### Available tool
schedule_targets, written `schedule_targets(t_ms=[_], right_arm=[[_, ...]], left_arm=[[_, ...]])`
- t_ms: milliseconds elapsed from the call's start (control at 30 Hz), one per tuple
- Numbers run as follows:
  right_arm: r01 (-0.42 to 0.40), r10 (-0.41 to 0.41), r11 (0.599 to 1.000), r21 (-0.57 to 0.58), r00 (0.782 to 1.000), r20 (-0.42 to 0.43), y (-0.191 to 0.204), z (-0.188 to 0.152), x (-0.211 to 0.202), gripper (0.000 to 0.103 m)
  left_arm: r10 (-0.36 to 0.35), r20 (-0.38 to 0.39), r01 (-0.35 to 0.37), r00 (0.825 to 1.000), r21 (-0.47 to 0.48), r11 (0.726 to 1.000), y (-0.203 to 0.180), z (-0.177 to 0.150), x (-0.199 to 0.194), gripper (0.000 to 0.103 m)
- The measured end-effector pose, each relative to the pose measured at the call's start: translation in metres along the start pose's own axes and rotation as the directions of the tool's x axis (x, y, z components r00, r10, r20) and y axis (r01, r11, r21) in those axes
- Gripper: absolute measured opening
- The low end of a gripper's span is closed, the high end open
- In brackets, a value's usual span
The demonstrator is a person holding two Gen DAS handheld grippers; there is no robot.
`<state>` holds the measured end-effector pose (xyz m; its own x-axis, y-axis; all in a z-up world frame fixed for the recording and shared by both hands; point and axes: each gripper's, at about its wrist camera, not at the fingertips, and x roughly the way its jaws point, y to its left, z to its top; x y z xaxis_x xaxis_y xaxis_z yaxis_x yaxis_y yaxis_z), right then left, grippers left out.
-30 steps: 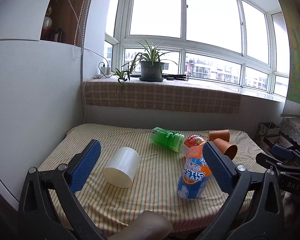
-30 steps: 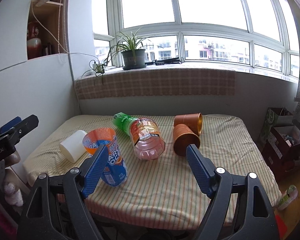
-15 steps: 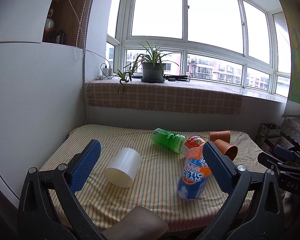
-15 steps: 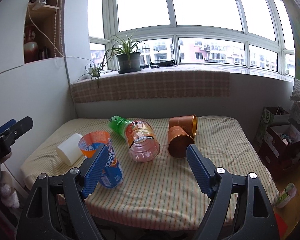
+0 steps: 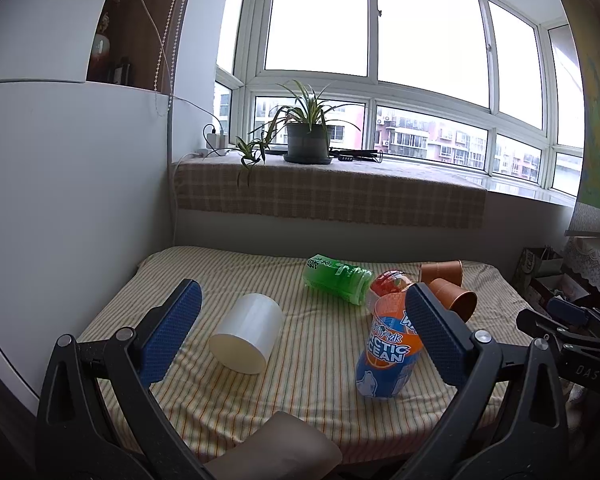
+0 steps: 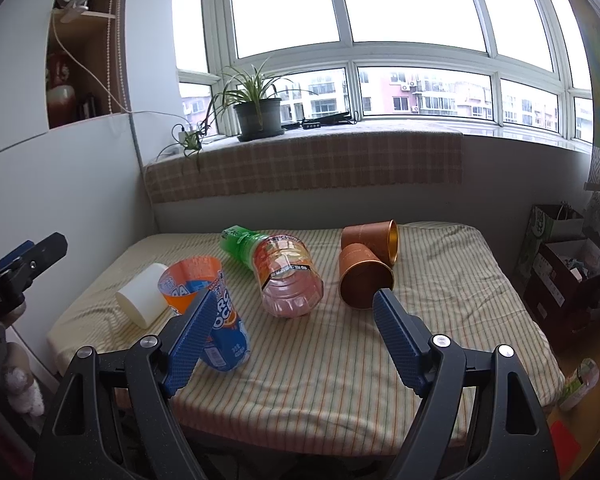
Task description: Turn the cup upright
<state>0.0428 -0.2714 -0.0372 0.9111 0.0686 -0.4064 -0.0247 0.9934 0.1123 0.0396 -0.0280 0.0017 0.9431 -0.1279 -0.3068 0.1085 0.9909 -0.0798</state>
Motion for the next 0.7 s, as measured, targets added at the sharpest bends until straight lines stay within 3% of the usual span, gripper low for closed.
schedule_targets(t_ms=[700], right_arm=[[-0.009,0.009,1.0,0.008,1.0,-0.029,-0.0018,-0.0025,0.0058,0.08]], left_arm=[[0.017,-0.017,-0.017,1.0,0.0,1.0,0.002,-0.0015,0.0055,0.103]])
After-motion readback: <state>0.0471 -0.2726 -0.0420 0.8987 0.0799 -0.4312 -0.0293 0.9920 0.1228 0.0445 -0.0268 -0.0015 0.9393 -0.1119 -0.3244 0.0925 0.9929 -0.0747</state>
